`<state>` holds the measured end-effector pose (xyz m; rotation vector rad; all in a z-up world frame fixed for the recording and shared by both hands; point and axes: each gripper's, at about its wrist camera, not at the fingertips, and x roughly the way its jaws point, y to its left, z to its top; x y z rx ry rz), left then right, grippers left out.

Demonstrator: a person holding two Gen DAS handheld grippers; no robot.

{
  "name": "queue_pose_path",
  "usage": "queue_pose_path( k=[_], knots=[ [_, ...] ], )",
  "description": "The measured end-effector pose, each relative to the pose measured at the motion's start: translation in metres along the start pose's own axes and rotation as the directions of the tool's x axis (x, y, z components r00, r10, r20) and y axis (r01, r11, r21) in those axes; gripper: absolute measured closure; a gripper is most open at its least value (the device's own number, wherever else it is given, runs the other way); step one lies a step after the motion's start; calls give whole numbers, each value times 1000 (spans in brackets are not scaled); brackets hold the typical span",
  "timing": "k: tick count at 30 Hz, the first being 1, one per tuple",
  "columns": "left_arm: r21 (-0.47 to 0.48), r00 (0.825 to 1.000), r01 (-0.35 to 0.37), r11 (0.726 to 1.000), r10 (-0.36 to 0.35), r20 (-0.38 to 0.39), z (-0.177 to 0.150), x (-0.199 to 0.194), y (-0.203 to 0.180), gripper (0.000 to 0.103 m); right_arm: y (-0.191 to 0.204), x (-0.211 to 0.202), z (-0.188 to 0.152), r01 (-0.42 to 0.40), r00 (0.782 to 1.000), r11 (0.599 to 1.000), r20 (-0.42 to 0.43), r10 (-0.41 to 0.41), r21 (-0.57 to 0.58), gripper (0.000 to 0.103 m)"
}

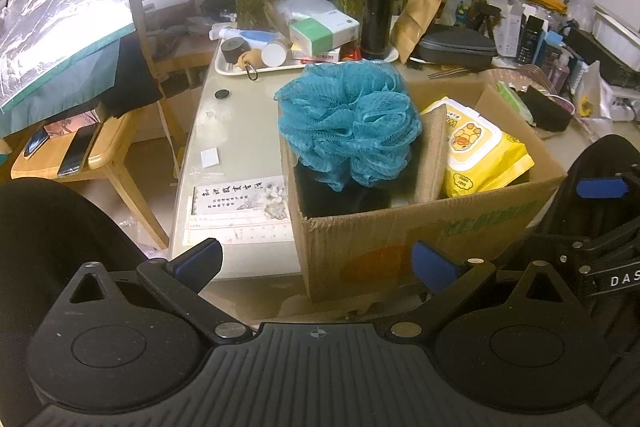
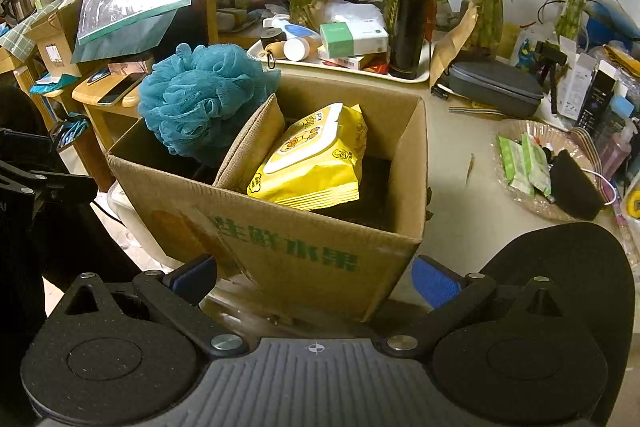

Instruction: Organize soft objects

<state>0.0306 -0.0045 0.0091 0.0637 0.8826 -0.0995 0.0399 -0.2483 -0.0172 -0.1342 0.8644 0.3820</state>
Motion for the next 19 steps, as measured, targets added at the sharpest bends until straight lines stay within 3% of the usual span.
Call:
queue_pose_path(
  k=[19],
  knots=[
    [4, 1000, 5, 1000, -5, 6, -2, 1, 0, 0, -2, 1, 0, 2, 1000, 1000, -2, -2, 1, 0]
  ],
)
